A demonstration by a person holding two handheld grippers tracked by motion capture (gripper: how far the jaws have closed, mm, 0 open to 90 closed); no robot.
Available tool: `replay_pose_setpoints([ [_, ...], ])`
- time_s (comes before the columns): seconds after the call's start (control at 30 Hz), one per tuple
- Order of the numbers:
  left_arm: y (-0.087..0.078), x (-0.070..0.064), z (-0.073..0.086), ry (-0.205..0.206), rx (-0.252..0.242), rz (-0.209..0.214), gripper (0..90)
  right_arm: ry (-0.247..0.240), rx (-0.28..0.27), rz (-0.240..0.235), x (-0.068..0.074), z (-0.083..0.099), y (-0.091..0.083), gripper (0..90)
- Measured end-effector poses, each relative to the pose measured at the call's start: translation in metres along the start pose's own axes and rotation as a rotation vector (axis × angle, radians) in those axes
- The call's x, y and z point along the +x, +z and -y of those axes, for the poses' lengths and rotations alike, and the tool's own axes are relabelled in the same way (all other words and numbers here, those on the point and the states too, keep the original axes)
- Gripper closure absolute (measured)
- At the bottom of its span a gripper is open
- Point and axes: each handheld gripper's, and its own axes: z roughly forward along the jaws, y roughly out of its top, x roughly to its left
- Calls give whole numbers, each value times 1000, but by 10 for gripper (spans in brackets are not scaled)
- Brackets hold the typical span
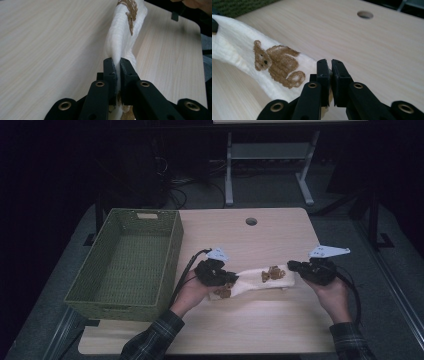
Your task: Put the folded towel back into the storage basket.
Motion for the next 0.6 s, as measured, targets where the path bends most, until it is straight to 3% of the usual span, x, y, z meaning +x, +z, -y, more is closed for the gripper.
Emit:
replay_pose_setpoints([
  [0.27, -39, 2, -8, -19, -56, -39, 847, -52, -39, -21, 10, -40, 6, 850],
  [0.6, -91, 7, -19, -6, -85, -107, 847, -127, -85, -45, 26, -90, 16, 850],
])
